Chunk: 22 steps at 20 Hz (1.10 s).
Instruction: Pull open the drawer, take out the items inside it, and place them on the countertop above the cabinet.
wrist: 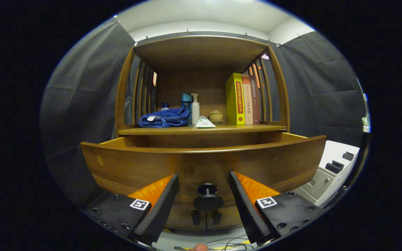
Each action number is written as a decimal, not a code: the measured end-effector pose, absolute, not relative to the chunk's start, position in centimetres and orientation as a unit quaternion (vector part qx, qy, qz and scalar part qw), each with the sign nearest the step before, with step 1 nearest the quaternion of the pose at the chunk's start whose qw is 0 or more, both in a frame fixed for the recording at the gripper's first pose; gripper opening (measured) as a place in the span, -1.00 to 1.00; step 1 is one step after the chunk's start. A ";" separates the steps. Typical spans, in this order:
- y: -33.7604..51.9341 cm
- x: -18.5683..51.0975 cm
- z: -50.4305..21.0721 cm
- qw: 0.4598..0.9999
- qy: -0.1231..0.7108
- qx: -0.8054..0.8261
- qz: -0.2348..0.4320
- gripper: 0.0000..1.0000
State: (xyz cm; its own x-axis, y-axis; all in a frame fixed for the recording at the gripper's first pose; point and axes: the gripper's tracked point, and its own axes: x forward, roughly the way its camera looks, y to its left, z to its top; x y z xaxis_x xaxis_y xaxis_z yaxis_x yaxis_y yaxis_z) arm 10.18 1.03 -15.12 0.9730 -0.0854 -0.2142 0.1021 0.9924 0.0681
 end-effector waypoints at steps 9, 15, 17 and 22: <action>0.1 18.3 -15.6 0.989 0.131 0.042 -0.047 0.94; -0.3 23.5 -16.0 0.990 0.129 0.040 -0.046 0.94; -0.3 23.6 -16.3 0.989 0.139 0.024 -0.041 0.96; 0.9 23.8 -16.4 0.990 0.133 0.044 -0.011 0.98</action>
State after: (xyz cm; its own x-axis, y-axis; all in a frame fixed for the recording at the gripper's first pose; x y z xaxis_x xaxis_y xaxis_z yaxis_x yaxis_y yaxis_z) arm 23.79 0.93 -16.42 0.9644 -0.0107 -0.2642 0.0341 0.9959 0.0843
